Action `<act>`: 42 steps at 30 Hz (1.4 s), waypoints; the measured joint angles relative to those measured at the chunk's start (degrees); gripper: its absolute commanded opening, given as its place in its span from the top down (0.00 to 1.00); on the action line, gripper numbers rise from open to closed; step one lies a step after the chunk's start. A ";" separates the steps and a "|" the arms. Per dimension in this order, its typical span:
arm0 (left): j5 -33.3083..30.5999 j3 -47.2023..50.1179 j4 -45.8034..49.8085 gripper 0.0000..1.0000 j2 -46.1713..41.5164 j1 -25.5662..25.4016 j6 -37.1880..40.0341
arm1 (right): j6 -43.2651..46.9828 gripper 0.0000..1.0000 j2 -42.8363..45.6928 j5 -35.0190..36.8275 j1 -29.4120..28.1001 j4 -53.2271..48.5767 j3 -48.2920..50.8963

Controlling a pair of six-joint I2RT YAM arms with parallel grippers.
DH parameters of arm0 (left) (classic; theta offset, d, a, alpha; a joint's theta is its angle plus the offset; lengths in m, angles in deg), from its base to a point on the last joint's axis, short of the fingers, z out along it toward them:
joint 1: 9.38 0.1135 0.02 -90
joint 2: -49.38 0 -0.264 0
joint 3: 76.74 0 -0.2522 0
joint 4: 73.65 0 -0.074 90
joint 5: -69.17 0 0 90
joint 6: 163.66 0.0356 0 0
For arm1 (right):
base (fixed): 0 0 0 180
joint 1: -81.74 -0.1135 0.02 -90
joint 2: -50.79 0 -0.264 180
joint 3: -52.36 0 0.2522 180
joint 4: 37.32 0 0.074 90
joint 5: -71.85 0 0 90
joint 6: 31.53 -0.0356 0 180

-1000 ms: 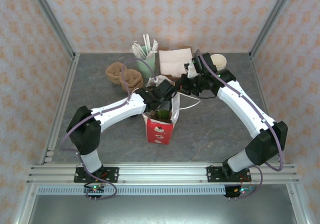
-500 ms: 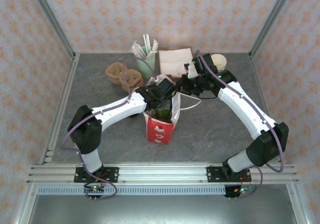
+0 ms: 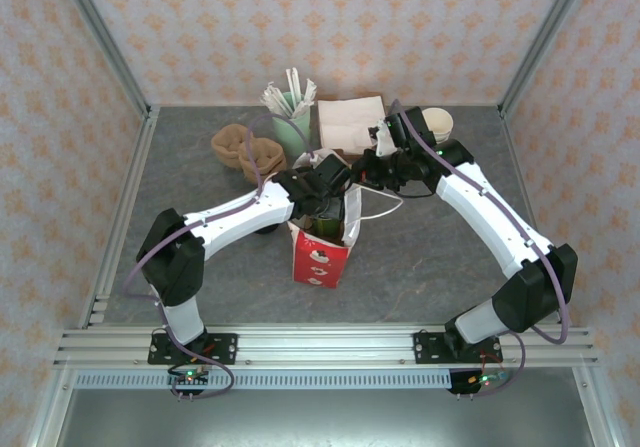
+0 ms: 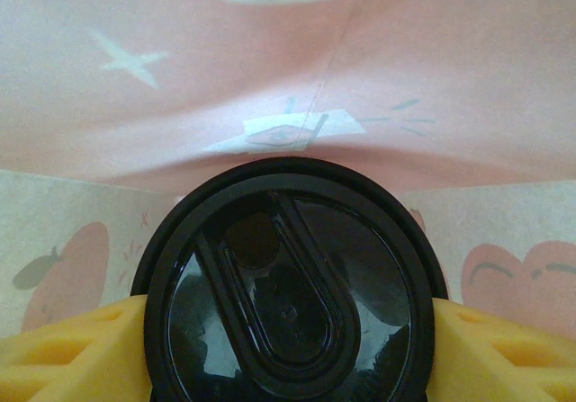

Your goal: Pack the takeout coffee

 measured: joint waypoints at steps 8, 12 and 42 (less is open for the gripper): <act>1.16 -1.03 1.79 0.24 0.11 0.35 0.26 | 0.04 0.94 0.00 -0.02 0.00 -0.07 -0.02; 1.46 -2.14 2.99 0.22 0.66 0.37 0.26 | 0.07 0.94 0.00 0.02 0.00 -0.31 -0.02; 3.65 -4.44 5.99 0.09 1.44 1.09 1.64 | 1.14 0.94 0.00 0.35 0.00 -1.03 -0.04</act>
